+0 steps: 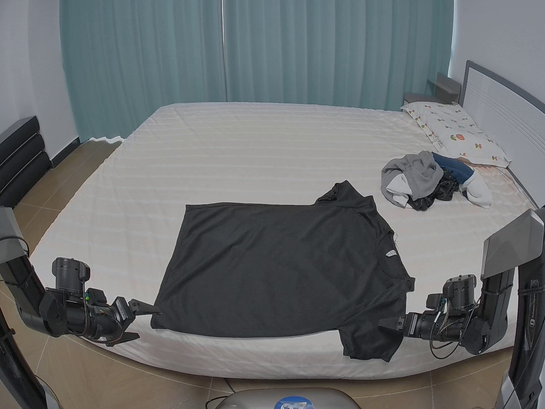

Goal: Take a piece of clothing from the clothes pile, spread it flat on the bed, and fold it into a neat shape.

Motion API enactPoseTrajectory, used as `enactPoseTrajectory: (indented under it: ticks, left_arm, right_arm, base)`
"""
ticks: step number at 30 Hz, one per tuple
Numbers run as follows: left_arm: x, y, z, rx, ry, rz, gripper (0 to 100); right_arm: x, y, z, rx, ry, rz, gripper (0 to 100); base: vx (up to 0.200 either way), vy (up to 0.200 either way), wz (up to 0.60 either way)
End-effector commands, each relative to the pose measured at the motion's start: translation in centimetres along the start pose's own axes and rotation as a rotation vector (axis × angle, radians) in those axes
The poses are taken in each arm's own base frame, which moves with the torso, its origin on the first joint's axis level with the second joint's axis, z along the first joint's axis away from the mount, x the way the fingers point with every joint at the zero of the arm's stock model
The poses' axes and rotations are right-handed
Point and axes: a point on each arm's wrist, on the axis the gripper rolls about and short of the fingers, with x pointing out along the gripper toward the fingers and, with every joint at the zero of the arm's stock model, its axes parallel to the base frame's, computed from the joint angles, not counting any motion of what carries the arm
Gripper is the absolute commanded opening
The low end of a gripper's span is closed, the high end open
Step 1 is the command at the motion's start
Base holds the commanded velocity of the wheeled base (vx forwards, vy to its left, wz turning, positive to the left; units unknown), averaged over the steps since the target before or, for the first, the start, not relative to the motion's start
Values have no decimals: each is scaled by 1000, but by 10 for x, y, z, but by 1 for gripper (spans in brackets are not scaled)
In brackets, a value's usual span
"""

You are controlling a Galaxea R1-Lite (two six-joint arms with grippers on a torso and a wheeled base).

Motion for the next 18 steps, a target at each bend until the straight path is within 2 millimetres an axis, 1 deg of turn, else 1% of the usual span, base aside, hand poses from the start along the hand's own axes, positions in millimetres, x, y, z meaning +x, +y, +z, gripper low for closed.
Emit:
enactPoseTrajectory:
  ticks: [1,5,6,8,14,18]
  left_arm:
    - [0,0,0,0,-1,0,100]
    - [0,0,0,0,0,-1,100]
    - [0,0,0,-1,-1,0,100]
    - [0,0,0,0,-1,0,100]
    - [0,0,0,0,0,0,100]
    - [0,0,1,5,-6,5,100]
  right_arm:
    - [4,-2,-4,0,17,-2,100]
    - [8,0,-5,-12,7,10,100]
    - [9,0,-6,-18,-1,18,0]
    - [11,1,-7,-25,-8,17,0]
    - [6,0,-9,-21,-6,6,0]
    - [-3,-5,-10,-8,-17,-8,0]
  base:
    - [0,0,0]
    - [0,0,0]
    - [0,0,0]
    - [0,0,0]
    - [0,0,0]
    - [0,0,0]
